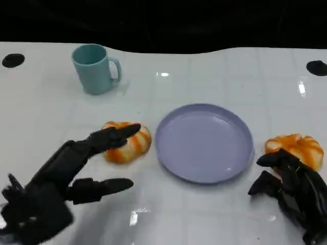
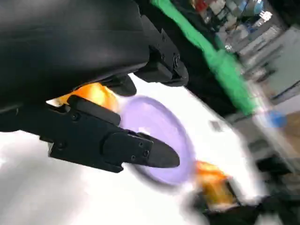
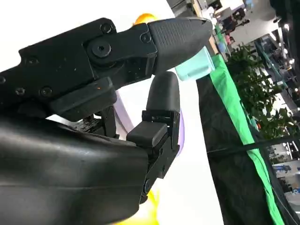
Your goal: Grasp the bread from the table and place it into the plate.
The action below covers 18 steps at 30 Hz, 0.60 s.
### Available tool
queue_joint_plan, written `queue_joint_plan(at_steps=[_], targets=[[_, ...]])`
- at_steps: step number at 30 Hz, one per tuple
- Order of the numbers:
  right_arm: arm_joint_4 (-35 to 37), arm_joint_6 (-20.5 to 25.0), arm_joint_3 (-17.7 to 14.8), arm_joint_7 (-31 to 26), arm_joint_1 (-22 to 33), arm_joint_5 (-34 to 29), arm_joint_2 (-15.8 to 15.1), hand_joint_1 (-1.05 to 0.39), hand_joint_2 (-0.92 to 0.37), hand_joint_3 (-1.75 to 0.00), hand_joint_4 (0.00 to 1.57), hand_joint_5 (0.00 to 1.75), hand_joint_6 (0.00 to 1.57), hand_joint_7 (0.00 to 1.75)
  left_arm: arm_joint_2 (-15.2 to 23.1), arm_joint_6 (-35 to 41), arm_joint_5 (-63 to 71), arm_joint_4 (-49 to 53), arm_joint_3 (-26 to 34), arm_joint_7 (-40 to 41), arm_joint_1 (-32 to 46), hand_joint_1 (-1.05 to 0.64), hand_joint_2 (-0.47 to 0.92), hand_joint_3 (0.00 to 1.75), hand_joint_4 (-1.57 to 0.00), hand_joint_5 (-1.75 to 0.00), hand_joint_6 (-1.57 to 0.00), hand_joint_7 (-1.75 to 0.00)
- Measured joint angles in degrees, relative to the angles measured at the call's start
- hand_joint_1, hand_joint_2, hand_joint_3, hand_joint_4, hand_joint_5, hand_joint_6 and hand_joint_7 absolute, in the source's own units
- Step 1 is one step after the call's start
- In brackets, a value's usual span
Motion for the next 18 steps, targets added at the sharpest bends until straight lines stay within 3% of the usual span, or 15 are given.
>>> queue_joint_plan(at_steps=[6,15,18], targets=[[0.01,0.03,-0.16,-0.13,-0.10,0.00,0.01,-0.56,-0.92,-0.21,0.68,1.54,0.64,1.22,7.20,0.99,23.86,-3.27,-3.94,10.11,-5.78,-0.60,0.87,0.01,0.00,-0.12,-0.21,-0.01],[0.02,0.25,-0.35,-0.15,-0.21,0.01,0.00,-0.56,-0.92,-0.19,0.68,1.54,0.64,1.20,8.44,3.55,30.57,-3.27,-8.00,13.49,-6.83,-0.58,0.83,0.00,-0.01,-0.09,-0.18,0.00],[-0.06,0.89,-0.50,-0.11,-0.19,0.06,-0.14,-0.55,-0.92,-0.18,0.68,1.54,0.65,1.19,8.96,6.40,35.14,-0.09,-11.69,13.04,-10.78,-0.57,0.81,0.00,0.00,-0.07,-0.14,0.00]])
